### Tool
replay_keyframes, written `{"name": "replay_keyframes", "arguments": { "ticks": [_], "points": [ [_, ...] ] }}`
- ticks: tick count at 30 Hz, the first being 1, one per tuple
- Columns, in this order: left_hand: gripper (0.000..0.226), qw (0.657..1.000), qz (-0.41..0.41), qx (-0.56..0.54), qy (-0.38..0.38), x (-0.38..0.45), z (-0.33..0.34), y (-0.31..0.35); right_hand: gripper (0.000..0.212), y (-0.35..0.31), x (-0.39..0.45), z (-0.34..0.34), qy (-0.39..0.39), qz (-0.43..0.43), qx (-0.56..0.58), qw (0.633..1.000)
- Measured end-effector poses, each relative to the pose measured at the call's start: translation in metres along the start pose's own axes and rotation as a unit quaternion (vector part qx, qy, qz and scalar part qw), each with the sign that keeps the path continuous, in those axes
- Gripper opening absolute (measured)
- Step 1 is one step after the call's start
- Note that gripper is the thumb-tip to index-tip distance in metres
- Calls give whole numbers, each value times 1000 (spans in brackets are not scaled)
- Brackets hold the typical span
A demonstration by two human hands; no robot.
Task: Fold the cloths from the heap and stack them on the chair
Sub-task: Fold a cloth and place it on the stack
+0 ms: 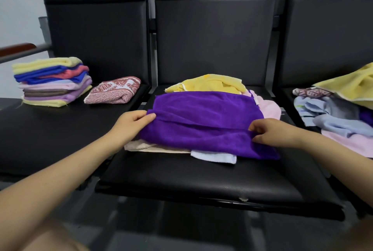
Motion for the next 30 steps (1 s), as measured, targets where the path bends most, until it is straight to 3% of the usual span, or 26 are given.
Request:
{"name": "replay_keyframes", "arguments": {
  "ticks": [3,6,9,13,17,21,23,27,30],
  "points": [
    [24,994,-64,-85,35,3,-6,-1,15,9,1,-6,-36,40,52,997],
    [25,991,-89,-94,35,5,-9,-5,15,17,3,-8,-56,77,87,992],
    [29,992,-93,-77,28,10,-6,-6,14,24,7,-16,-13,118,191,974],
    [25,995,-67,-78,19,24,-3,2,19,26,18,-32,106,148,353,918],
    [12,989,-81,-109,-52,38,3,1,15,32,35,-29,145,190,470,849],
    [28,978,-114,-108,-138,44,11,-5,10,33,53,-23,212,232,547,776],
    [43,978,-112,-105,-139,50,13,-12,16,32,59,-23,235,216,543,777],
    [21,986,-110,-112,-62,67,14,-22,20,27,68,-25,258,178,510,801],
    [25,984,-113,-136,21,73,21,-14,17,24,80,-25,291,182,480,808]
  ]
}}
Point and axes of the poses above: each hand's wrist, its own x-axis towards the middle knuckle, its own z-axis out of the palm, y = z × x, the point moved 3 cm from there along x, towards the middle knuckle, and after that the axes turned 7 degrees about y, right-handed, at the moved point
